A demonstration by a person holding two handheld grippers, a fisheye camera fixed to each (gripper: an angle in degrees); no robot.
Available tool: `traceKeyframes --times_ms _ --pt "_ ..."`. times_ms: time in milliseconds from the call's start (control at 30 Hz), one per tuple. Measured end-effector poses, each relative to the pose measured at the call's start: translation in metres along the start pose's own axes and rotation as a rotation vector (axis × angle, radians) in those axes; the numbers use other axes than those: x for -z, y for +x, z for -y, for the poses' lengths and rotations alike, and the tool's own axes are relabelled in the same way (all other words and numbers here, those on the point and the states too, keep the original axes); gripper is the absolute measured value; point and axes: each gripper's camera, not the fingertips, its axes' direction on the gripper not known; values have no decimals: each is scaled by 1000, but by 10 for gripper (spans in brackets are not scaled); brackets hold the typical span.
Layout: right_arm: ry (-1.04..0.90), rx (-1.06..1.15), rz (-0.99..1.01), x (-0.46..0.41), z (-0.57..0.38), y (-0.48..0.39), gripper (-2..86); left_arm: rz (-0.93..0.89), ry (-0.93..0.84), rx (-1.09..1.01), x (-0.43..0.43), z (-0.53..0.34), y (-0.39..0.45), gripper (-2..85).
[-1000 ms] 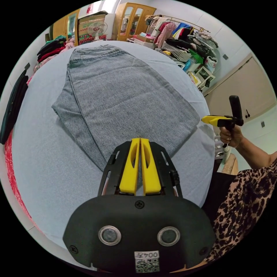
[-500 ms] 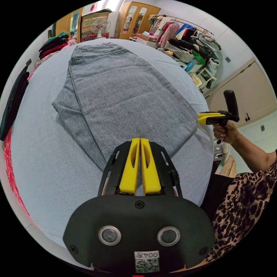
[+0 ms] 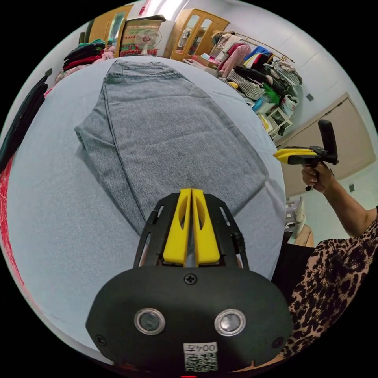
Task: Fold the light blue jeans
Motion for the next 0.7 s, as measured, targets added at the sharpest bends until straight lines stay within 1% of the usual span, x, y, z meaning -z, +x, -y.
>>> traceKeyframes --times_ms 67,133,200,333,533,600,700 --pt "71 -22 25 7 18 2 93 -10 -2 9 1 2 0 3" --pt "131 -11 27 10 38 1 103 10 -40 -18 3 11 6 5" --pt "178 11 3 9 70 1 108 48 -14 -31 12 21 9 9" --pt "195 38 25 1 126 9 116 123 116 -15 41 63 -9 28" --pt "200 124 -53 -32 219 24 125 168 186 69 55 147 -64 61" --pt "212 157 -109 -45 252 28 123 191 193 71 54 171 -76 63" --pt "191 173 -119 -61 287 36 114 232 170 55 45 206 -89 65"
